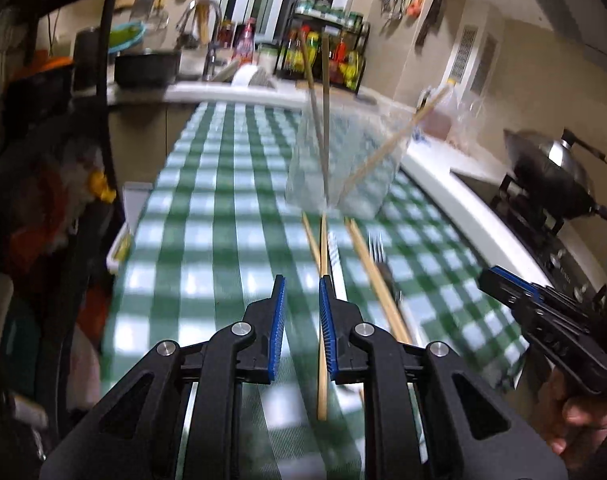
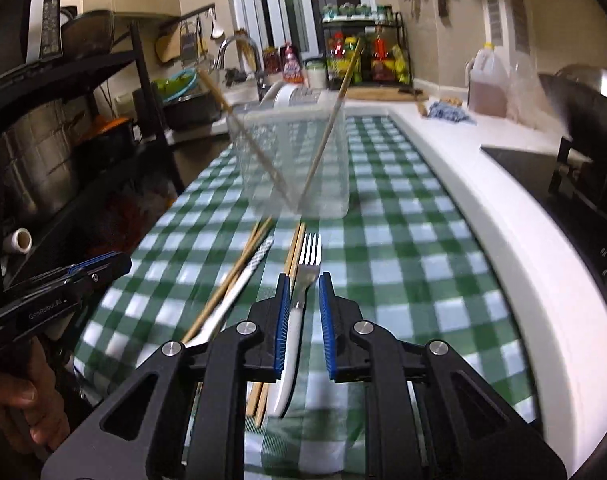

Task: Organize utensils
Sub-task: 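Move both open tools back toward the fork and remaining chopsticks, then close the left tool on a wooden chopstick while the right tool grasps the white-handled fork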

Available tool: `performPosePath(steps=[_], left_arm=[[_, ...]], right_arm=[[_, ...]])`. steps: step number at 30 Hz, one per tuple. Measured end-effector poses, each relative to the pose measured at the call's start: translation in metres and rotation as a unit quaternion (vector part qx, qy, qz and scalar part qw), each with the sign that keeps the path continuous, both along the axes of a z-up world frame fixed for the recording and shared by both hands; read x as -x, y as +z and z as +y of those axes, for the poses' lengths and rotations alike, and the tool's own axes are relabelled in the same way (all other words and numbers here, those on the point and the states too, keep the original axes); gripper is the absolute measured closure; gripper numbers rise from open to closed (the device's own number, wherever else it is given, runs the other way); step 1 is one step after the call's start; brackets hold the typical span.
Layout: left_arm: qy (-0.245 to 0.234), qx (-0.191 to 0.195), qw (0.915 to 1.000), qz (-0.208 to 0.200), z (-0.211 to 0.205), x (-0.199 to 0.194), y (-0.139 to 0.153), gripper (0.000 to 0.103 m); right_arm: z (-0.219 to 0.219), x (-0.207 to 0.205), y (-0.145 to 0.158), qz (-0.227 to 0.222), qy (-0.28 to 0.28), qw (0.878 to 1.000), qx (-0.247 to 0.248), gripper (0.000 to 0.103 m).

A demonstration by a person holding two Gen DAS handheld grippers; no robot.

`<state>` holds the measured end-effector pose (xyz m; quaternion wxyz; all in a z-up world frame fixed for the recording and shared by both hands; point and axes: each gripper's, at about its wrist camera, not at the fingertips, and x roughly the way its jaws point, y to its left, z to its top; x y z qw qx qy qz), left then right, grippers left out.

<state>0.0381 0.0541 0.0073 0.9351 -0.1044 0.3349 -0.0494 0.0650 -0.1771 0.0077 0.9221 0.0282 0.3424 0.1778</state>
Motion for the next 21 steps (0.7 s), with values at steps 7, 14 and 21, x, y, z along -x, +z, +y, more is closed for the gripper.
performPosePath(steps=[7,14,21], left_arm=[[-0.013,-0.007,0.9988,0.046,-0.017,0.008,-0.032,0.086],[-0.018,-0.007,0.9968,0.078,-0.02,0.005,-0.051,0.086],[-0.026,-0.026,0.9958,0.084,-0.03,0.002,-0.056,0.086]], right_arm=[[0.01,-0.003,-0.04,0.045,0.006,0.999,0.014,0.077],[0.015,-0.004,-0.06,0.072,0.007,0.997,0.024,0.067],[0.02,0.0,-0.064,0.076,0.02,0.996,0.034,0.067]])
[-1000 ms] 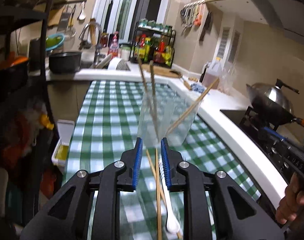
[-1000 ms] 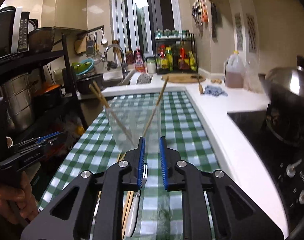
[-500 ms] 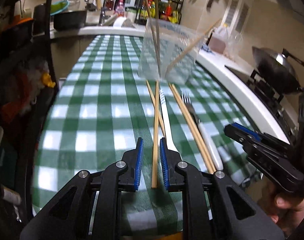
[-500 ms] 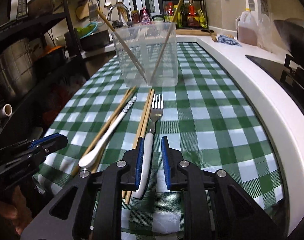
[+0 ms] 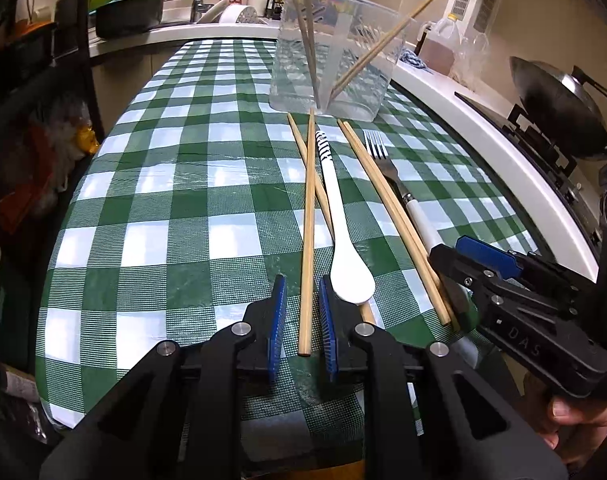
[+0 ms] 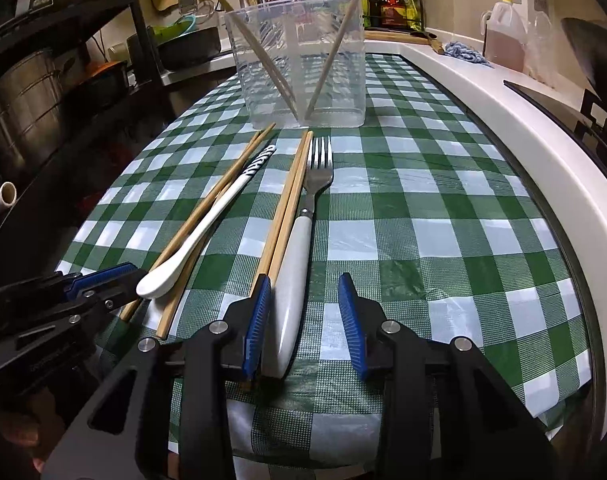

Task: Organize utensils
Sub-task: 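Close the left tool on a wooden chopstick while the right tool grasps the white-handled fork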

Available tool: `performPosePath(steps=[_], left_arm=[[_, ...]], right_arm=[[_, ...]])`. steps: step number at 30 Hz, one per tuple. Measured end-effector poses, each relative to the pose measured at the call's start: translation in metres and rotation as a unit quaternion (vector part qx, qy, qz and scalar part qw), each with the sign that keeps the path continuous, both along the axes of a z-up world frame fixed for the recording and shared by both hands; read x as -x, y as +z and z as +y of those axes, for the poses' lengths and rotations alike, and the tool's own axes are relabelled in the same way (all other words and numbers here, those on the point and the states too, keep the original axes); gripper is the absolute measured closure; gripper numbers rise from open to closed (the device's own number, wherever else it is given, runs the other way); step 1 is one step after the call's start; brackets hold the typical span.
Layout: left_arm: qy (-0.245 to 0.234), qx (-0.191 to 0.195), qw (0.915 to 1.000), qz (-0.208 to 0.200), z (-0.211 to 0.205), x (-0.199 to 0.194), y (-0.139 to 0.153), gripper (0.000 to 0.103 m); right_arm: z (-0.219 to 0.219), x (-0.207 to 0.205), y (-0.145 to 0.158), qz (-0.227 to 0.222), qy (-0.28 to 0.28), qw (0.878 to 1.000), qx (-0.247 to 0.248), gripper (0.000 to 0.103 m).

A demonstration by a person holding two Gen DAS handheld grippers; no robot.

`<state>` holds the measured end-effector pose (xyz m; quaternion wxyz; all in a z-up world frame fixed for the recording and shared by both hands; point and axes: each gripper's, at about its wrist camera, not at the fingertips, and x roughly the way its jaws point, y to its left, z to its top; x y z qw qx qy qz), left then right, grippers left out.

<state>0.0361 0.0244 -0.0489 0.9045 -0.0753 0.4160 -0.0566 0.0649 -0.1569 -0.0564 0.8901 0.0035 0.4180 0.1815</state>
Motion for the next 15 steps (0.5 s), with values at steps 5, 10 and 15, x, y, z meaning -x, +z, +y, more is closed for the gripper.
performPosePath(steps=[5,10,15], left_arm=[[-0.003,-0.021,0.9998,-0.006,-0.005,-0.001,0.002,0.086],[-0.006,-0.03,0.9995,-0.009,-0.007,-0.001,0.002,0.086],[-0.003,-0.033,0.9994,-0.009,-0.006,-0.002,0.002,0.094]], right_arm=[[-0.004,-0.002,-0.001,0.003,-0.004,1.0,-0.007,0.086],[-0.011,-0.004,-0.002,0.004,-0.014,1.0,-0.012,0.086],[-0.025,-0.01,0.0,-0.001,-0.034,0.999,-0.009,0.086]])
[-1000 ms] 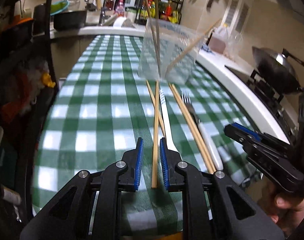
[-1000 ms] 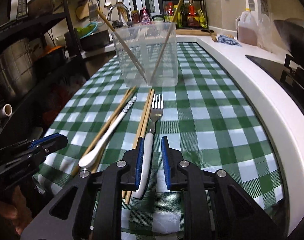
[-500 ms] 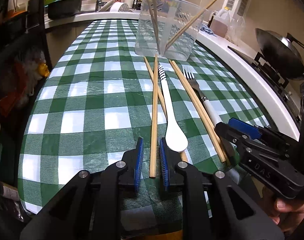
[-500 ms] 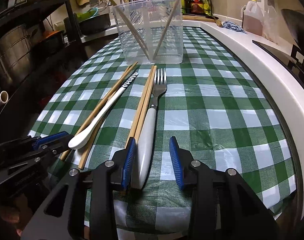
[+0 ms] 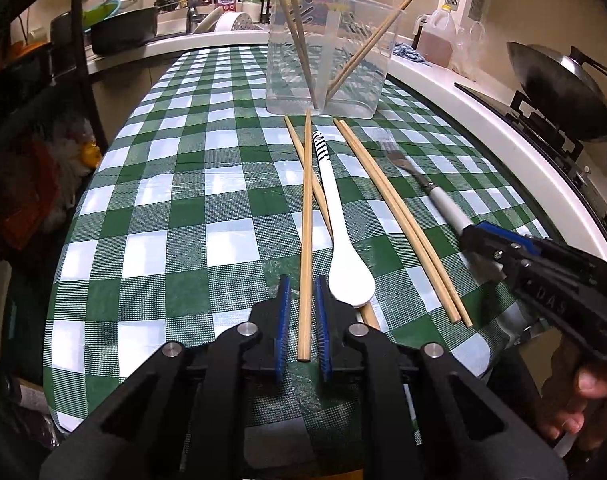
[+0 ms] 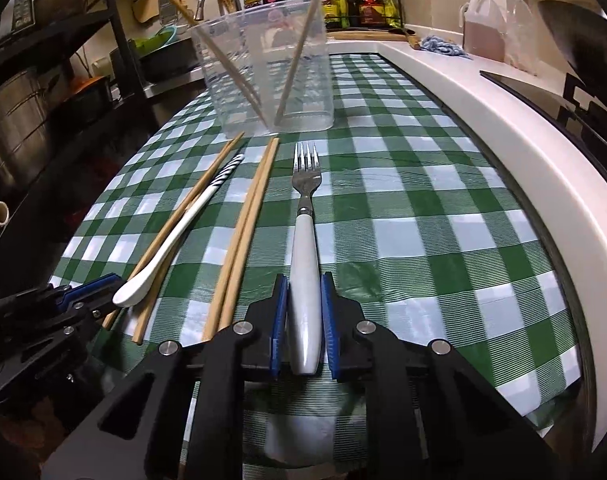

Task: Organize utensils
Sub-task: 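Close the left tool on a wooden chopstick while the right tool grasps the white-handled fork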

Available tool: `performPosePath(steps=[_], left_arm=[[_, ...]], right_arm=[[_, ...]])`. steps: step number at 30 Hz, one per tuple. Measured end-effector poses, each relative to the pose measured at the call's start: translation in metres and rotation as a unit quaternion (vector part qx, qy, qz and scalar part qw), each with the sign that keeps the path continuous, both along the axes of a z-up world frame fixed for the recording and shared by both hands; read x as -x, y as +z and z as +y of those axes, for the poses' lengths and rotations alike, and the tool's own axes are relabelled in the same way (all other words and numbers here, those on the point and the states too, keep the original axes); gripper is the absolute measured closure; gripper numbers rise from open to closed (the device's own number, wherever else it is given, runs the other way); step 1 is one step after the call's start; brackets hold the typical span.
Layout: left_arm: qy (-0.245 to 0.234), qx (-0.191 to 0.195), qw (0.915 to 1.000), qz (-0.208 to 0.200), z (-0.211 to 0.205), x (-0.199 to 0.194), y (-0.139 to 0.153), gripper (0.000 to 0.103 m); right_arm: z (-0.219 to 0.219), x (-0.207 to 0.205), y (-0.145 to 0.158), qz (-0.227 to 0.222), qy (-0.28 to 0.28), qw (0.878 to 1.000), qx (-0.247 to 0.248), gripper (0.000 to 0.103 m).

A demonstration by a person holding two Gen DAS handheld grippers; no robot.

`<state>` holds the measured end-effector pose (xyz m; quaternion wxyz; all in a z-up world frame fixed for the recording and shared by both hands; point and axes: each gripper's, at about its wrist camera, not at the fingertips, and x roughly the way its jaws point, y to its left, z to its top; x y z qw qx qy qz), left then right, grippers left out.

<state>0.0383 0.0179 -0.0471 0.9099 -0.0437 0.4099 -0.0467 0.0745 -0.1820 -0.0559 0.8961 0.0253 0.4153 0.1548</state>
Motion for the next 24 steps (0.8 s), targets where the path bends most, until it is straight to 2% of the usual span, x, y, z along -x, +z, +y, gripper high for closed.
performPosePath(steps=[1,9,24], left_arm=[[0.001,-0.001,1.0,0.0,0.0,0.0,0.0,0.096],[0.041,-0.02,0.9988,-0.017,0.012,0.003,0.005,0.096],[0.038,-0.032,0.9987,-0.015,0.006,-0.001,-0.001,0.096]], right_arm=[[-0.003,-0.001,0.0,0.0,-0.002,1.0,0.001,0.086],[-0.023,-0.005,-0.001,-0.003,-0.027,1.0,0.012,0.085],[-0.025,0.0,-0.006,-0.006,-0.029,0.999,0.026,0.085]])
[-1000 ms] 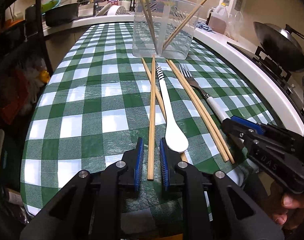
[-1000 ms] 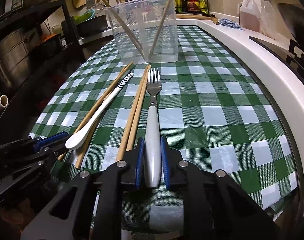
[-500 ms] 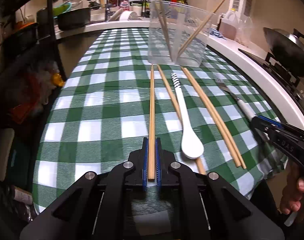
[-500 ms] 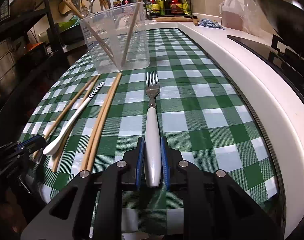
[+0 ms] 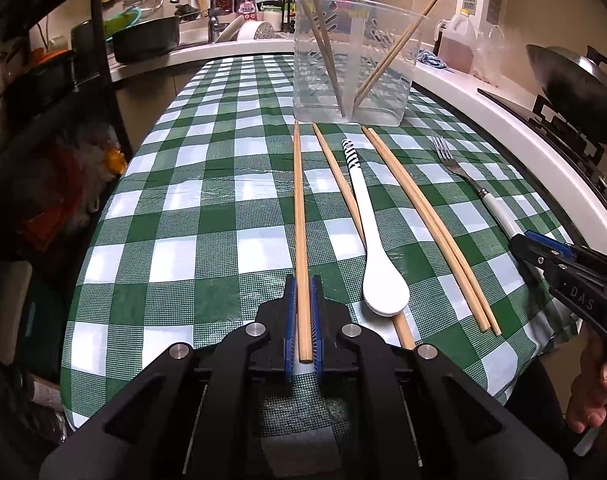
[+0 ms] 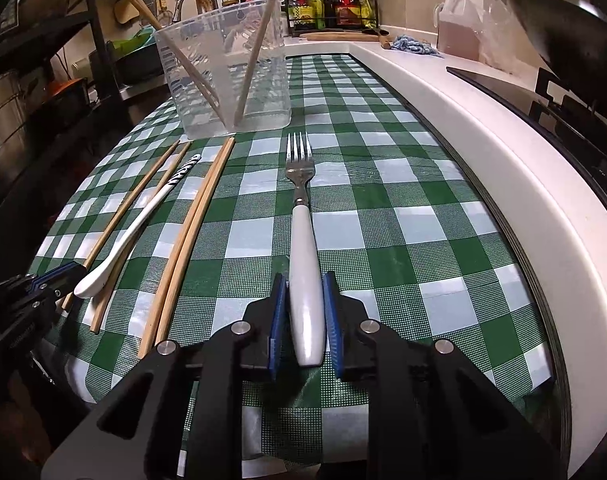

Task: Organize utensils
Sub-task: 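Close the left tool on a wooden chopstick while the right tool grasps the white-handled fork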

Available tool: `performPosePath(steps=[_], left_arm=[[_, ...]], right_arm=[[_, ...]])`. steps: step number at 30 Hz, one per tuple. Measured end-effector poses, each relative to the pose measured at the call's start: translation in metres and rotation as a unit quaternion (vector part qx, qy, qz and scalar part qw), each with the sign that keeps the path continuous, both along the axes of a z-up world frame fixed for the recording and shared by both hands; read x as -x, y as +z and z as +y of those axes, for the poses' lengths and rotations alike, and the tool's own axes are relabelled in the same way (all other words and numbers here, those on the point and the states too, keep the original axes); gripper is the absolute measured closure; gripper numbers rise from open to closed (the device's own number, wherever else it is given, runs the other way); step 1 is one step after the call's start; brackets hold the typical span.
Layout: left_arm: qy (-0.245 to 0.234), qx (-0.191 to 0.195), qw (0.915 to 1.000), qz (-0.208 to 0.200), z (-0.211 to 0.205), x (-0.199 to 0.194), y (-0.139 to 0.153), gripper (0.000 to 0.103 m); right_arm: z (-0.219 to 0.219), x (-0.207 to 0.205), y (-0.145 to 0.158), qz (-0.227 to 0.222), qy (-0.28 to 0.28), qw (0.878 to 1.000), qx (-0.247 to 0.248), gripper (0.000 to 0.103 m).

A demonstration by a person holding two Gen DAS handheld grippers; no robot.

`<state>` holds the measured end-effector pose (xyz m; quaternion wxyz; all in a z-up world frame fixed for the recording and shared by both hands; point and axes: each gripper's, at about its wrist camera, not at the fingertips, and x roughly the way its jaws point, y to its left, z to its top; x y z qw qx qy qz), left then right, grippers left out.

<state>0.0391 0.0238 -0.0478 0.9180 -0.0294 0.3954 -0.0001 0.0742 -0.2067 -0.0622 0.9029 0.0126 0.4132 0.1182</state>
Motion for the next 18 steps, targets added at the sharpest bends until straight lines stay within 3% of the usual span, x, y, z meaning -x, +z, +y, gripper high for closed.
performPosePath(steps=[6,18], left_arm=[[0.026,0.0,0.9996,-0.01,0.0092,0.0022,0.0029,0.096],[0.025,-0.002,0.9997,-0.004,0.0067,-0.0004,-0.0011,0.096]], right_arm=[[-0.0045,0.0022,0.0006,0.001,-0.01,1.0,0.003,0.085],[-0.0032,0.005,-0.0004,-0.005,-0.011,1.0,0.009,0.084]])
